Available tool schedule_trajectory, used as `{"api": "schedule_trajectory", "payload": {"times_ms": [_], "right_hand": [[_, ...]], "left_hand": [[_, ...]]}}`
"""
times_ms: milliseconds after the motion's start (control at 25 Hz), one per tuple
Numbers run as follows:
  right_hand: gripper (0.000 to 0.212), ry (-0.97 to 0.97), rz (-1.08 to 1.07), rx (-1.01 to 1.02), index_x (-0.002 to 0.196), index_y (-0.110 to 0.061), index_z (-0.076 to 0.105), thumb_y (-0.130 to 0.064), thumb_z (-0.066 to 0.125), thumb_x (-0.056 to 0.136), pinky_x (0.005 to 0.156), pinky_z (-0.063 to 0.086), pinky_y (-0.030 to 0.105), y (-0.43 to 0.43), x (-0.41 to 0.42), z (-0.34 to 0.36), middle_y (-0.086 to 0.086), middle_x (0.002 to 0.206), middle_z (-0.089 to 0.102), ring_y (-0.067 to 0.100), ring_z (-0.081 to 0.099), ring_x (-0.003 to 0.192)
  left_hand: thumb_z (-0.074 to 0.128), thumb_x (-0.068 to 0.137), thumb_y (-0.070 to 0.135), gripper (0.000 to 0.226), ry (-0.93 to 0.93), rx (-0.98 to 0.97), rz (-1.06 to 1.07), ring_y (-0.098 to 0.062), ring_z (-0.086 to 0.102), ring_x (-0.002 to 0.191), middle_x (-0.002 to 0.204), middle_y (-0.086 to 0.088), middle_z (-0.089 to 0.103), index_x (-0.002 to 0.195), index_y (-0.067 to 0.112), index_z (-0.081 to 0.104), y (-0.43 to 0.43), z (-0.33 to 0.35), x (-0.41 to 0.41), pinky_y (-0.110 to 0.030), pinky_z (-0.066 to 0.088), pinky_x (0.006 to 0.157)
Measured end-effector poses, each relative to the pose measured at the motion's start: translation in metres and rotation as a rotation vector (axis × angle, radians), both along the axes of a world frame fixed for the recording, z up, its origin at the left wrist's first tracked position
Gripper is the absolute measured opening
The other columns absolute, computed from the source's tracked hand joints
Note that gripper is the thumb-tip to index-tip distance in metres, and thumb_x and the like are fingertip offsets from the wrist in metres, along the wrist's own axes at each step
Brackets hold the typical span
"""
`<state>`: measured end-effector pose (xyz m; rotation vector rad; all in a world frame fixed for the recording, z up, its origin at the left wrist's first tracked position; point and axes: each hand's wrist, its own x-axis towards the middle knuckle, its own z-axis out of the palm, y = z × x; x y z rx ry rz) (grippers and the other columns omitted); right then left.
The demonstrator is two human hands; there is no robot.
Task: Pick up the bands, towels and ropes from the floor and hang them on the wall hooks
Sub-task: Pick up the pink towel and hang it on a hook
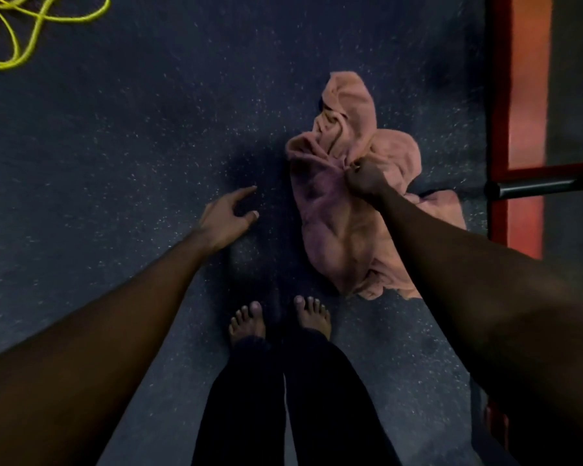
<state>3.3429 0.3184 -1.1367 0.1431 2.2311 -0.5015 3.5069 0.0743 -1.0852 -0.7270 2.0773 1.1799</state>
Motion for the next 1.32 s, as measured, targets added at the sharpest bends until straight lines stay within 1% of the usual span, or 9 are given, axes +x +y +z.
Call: {"api": "schedule_trajectory", "payload": {"times_ms": [160, 360, 440, 520, 680, 800, 1080, 1200, 1320], "right_hand": [[0.049, -0.058, -0.069, -0.173, 0.130, -0.006, 0.058, -0.028, 0.069, 0.087, 0.080, 0.048, 0.031, -0.011, 0.011, -0.003, 0.012, 0.118, 0.065, 0.023, 0.061, 0.103], [0.030, -0.065, -0.312, -0.262, 0.079, -0.016, 0.066, -0.039, 0.059, 0.096, 0.041, 0.037, 0.020, -0.019, 0.027, 0.062, 0.015, 0.075, 0.065, 0.009, 0.053, 0.045], [0.025, -0.060, -0.277, -0.260, 0.083, -0.016, 0.063, -0.026, 0.049, 0.101, 0.033, 0.034, 0.018, -0.024, 0.023, 0.095, 0.025, 0.079, 0.067, 0.008, 0.051, 0.035], [0.019, -0.066, -0.219, -0.291, 0.098, -0.016, 0.062, -0.016, 0.044, 0.101, 0.041, 0.044, 0.019, -0.032, 0.015, 0.128, 0.018, 0.089, 0.068, 0.007, 0.061, 0.050], [0.031, -0.188, -0.127, -0.413, 0.122, -0.010, 0.066, -0.007, 0.050, 0.095, 0.095, 0.053, 0.029, -0.057, 0.001, 0.204, 0.010, 0.116, 0.067, 0.018, 0.064, 0.106], [0.020, -0.278, -0.091, -0.450, 0.112, -0.015, 0.070, -0.012, 0.059, 0.095, 0.085, 0.053, 0.018, -0.079, -0.005, 0.291, -0.002, 0.100, 0.070, 0.006, 0.067, 0.093], [0.035, -0.271, 0.066, -0.369, 0.114, -0.017, 0.072, -0.034, 0.067, 0.084, 0.104, 0.048, 0.042, -0.118, 0.006, 0.462, 0.002, 0.117, 0.071, 0.019, 0.065, 0.110], [0.036, -0.322, 0.149, -0.409, 0.121, -0.018, 0.068, -0.030, 0.062, 0.087, 0.106, 0.045, 0.036, -0.134, 0.031, 0.524, -0.007, 0.122, 0.066, 0.016, 0.061, 0.117], [0.050, -0.360, 0.239, -0.481, 0.141, -0.014, 0.051, -0.018, 0.057, 0.092, 0.101, 0.039, 0.023, -0.154, 0.070, 0.593, -0.011, 0.130, 0.054, 0.009, 0.051, 0.124]], "left_hand": [[0.063, 0.094, 0.028, 0.057, -0.011, 0.018, 0.004, -0.018, 0.049, 0.131, 0.146, 0.001, 0.049, 0.146, 0.037, 0.042, -0.008, -0.005, 0.000, -0.019, 0.033, 0.101], [0.061, 0.095, 0.028, 0.055, 0.026, 0.037, 0.044, -0.020, 0.046, 0.134, 0.148, 0.002, 0.046, 0.145, 0.038, 0.042, -0.017, 0.042, -0.011, -0.023, 0.034, 0.102], [0.061, 0.095, 0.026, 0.056, 0.052, 0.063, 0.059, -0.022, 0.044, 0.135, 0.150, 0.001, 0.044, 0.145, 0.038, 0.042, -0.022, 0.066, -0.016, -0.032, 0.038, 0.108], [0.062, 0.094, 0.025, 0.056, 0.067, 0.087, 0.090, -0.023, 0.043, 0.135, 0.151, 0.000, 0.043, 0.145, 0.039, 0.042, -0.028, 0.087, -0.021, -0.041, 0.040, 0.110], [0.062, 0.094, 0.022, 0.057, 0.109, 0.078, 0.115, -0.023, 0.044, 0.135, 0.150, -0.001, 0.044, 0.146, 0.035, 0.042, -0.045, 0.147, -0.023, -0.037, 0.040, 0.109], [0.060, 0.094, 0.020, 0.058, 0.120, 0.080, 0.141, -0.022, 0.042, 0.136, 0.151, -0.003, 0.043, 0.146, 0.037, 0.040, -0.066, 0.223, -0.023, -0.039, 0.040, 0.110], [0.066, 0.083, 0.020, 0.063, 0.226, -0.061, 0.237, -0.021, 0.046, 0.136, 0.146, -0.005, 0.051, 0.144, 0.025, 0.048, -0.091, 0.404, 0.002, -0.029, 0.034, 0.113], [0.066, 0.089, 0.015, 0.060, 0.212, -0.168, 0.337, -0.020, 0.046, 0.135, 0.146, -0.002, 0.051, 0.144, 0.025, 0.047, -0.087, 0.473, 0.038, -0.010, 0.025, 0.097], [0.066, 0.088, 0.017, 0.061, 0.207, -0.252, 0.507, -0.022, 0.053, 0.128, 0.144, -0.004, 0.053, 0.144, 0.031, 0.047, -0.083, 0.551, 0.103, -0.019, 0.036, 0.099]]}}
